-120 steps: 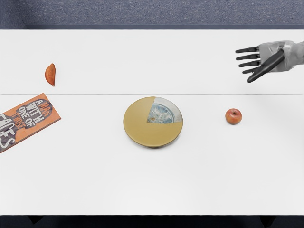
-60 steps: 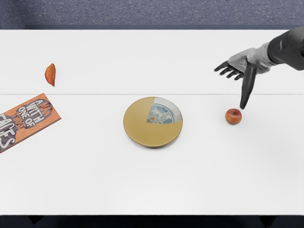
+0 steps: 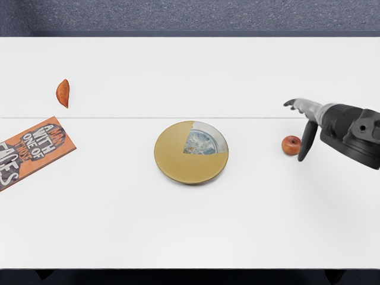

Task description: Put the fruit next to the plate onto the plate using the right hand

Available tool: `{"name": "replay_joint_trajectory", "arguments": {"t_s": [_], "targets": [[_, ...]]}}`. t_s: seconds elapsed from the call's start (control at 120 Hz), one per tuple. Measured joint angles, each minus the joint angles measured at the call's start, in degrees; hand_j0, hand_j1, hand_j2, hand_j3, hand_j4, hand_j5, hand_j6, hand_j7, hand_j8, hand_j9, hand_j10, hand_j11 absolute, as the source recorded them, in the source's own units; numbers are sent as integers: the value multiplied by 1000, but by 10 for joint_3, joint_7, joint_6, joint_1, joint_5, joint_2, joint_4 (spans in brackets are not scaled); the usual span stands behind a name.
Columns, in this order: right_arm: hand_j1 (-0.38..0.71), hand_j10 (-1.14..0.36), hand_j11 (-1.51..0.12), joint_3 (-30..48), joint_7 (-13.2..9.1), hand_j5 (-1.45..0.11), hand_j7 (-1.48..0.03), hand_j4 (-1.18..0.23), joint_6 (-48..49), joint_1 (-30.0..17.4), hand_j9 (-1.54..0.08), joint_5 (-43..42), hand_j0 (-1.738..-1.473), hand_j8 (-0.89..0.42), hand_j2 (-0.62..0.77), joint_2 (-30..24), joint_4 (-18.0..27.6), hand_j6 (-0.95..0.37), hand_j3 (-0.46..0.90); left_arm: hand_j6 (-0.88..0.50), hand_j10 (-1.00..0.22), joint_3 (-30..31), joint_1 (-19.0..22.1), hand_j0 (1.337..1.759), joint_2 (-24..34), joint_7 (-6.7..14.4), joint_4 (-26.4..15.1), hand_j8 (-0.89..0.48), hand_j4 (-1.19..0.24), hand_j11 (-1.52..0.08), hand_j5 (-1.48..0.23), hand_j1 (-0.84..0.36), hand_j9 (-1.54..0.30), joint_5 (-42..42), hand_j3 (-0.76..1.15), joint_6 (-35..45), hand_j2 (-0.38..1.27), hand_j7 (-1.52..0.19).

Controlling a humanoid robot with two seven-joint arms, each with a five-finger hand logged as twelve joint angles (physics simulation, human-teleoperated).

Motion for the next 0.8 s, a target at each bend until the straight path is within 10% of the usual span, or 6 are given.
{"name": "replay_joint_trajectory", "arguments": {"t_s": [0.8], "targets": [[7, -299, -387, -47, 0, -387, -387, -299, -143, -56, -387, -49, -1658, -300, -57, 59, -23, -300, 0, 0, 0, -1, -2, 1658, 0, 0, -1, 0, 0, 0, 0, 349, 0, 0, 0, 0, 0, 0]]}}
